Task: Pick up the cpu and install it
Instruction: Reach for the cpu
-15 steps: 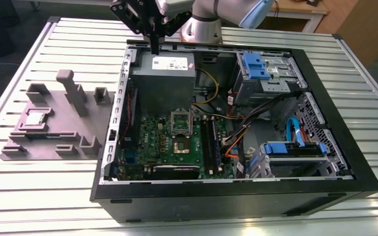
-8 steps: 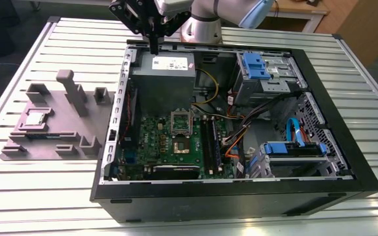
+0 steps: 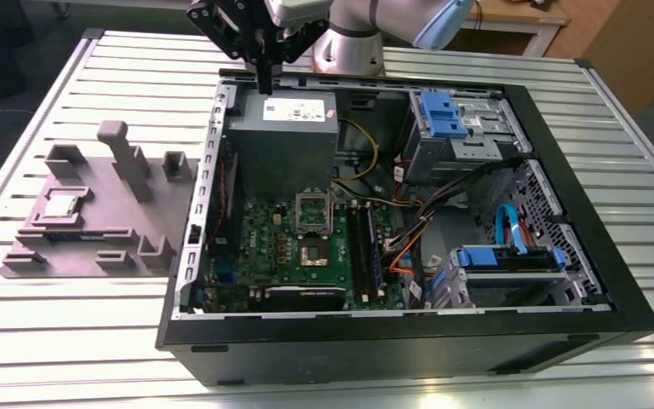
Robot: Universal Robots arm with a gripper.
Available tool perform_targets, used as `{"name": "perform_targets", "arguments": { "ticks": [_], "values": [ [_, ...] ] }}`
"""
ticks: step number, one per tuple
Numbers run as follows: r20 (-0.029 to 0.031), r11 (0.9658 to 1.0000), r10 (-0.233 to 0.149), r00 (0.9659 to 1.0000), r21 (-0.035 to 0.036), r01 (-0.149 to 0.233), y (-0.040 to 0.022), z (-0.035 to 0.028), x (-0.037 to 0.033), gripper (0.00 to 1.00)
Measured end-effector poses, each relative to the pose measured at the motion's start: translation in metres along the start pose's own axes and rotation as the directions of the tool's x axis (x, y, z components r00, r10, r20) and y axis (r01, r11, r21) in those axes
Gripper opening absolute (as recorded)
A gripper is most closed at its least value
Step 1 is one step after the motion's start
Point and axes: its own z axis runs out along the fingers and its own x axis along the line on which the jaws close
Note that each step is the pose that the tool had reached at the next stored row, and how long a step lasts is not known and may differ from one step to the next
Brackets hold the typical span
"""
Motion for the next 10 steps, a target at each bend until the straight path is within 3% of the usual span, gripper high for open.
{"name": "perform_targets", "arguments": {
  "ticks": [10],
  "values": [
    [0.0000,1.0000,0.000,1.0000,0.0000,0.000,-0.0002,0.0001,0.0023,0.11]
  ]
}}
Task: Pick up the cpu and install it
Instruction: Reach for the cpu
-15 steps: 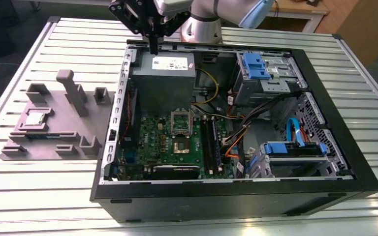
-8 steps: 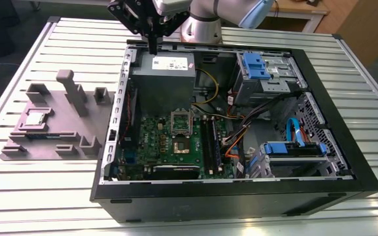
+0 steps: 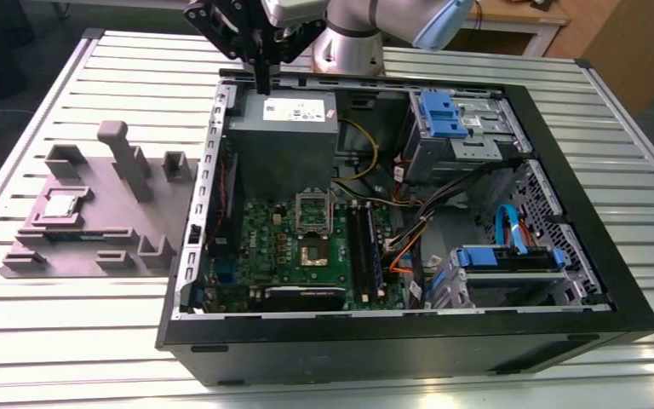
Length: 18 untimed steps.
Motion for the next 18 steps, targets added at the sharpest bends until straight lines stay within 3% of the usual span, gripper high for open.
{"name": "perform_targets", "arguments": {
  "ticks": [18],
  "values": [
    [0.0000,1.0000,0.000,1.0000,0.0000,0.000,-0.0003,0.0004,0.0040,0.11]
  ]
}}
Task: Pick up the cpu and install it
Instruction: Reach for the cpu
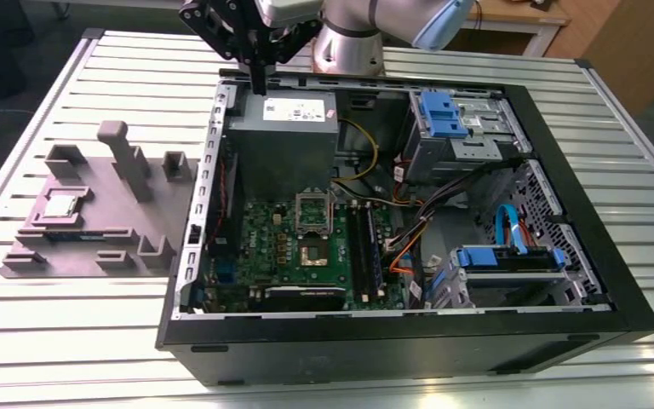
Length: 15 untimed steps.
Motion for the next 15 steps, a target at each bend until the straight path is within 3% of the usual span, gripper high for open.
{"name": "perform_targets", "arguments": {
  "ticks": [15],
  "values": [
    [0.0000,1.0000,0.000,1.0000,-0.0001,0.000,-0.0005,0.0004,0.0069,0.11]
  ]
}}
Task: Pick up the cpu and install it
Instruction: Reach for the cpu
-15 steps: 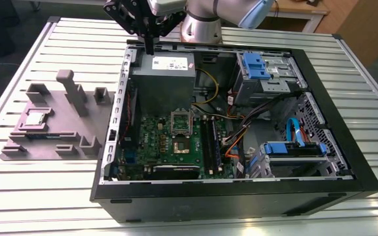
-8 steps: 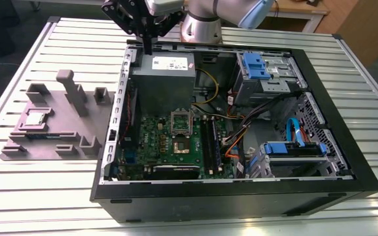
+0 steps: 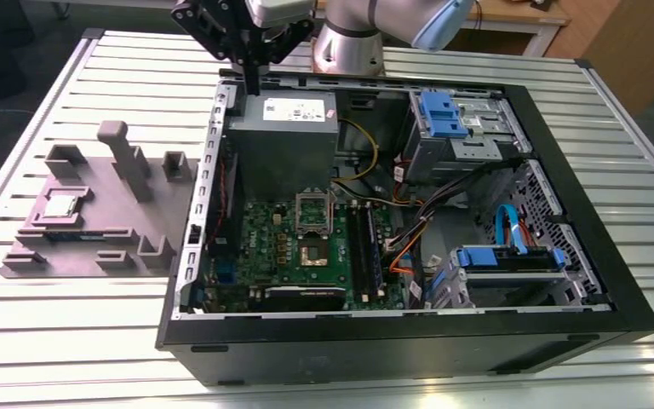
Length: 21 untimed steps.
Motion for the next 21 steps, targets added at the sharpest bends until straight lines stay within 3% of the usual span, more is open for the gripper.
{"name": "perform_targets", "arguments": {
  "ticks": [21],
  "values": [
    [-0.0002,1.0000,0.000,1.0000,0.0001,0.000,-0.0007,0.0023,0.0077,0.11]
  ]
}}
